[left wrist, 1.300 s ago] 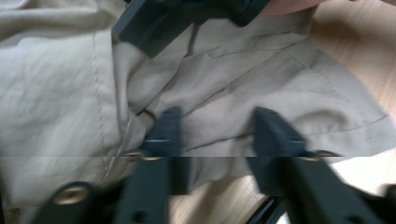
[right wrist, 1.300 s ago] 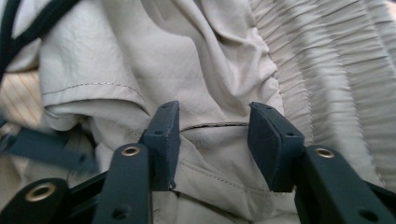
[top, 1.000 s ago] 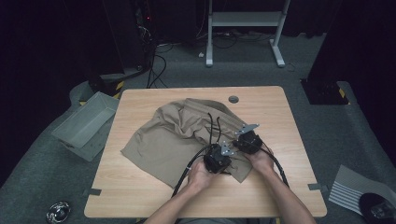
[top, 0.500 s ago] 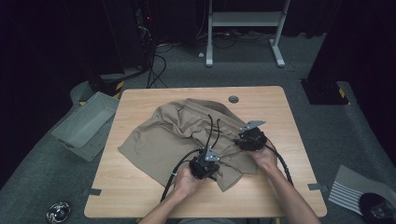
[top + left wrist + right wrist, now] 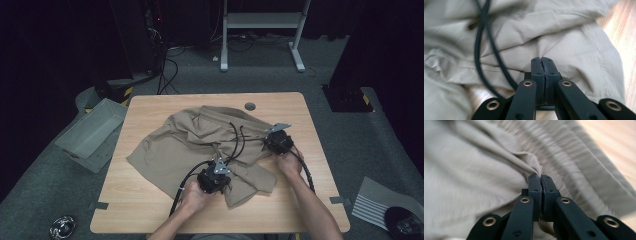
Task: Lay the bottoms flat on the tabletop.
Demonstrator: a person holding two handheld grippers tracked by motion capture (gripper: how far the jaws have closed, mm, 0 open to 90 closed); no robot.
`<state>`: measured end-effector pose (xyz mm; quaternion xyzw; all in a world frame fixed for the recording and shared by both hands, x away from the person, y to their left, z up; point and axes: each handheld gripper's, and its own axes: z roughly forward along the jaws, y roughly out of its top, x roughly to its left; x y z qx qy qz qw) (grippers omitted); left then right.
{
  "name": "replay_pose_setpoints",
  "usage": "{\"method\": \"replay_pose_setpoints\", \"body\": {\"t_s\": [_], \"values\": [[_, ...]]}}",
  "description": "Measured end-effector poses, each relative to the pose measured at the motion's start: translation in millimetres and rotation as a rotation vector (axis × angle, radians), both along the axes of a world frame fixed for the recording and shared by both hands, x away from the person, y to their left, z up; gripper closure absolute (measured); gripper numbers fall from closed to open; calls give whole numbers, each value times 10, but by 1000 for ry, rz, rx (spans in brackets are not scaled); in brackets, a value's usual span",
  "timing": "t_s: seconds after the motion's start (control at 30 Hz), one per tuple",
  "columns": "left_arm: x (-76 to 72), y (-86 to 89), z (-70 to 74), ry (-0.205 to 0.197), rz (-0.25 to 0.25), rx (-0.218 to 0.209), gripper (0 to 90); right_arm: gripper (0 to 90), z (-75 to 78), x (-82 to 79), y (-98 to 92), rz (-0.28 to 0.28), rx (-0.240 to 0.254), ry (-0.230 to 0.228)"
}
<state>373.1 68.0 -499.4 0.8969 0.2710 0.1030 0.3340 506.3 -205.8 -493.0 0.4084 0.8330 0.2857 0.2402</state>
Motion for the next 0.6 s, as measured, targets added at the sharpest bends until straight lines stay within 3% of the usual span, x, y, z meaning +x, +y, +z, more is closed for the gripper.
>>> {"method": "replay_pose_setpoints", "body": {"t_s": [0.03,0.07,0.13,0.17,0.23,0.33,0.4,0.5,0.57,0.6], "values": [[5,21,-2,-1,9,3,888,879,25,43,-61,-33,-2,-13],[13,38,-4,1,8,6,887,875,37,104,-132,-75,23,5],[31,64,-22,13,24,-2,886,851,17,169,-175,-113,7,39],[39,76,-27,18,30,-8,879,792,4,176,-193,-120,6,38],[52,93,-35,24,51,-38,827,659,34,129,-201,-116,71,41],[80,93,-30,27,85,-78,663,566,186,-122,-121,-23,151,-34],[96,70,-30,8,103,-79,588,525,273,-302,-23,63,168,-64],[134,-5,-74,3,119,-49,566,500,292,-487,158,172,152,-51],[162,-50,-122,-9,123,-18,572,495,238,-503,263,212,121,-21],[176,-52,-130,-12,126,-28,576,501,197,-485,297,218,109,-1]]}}
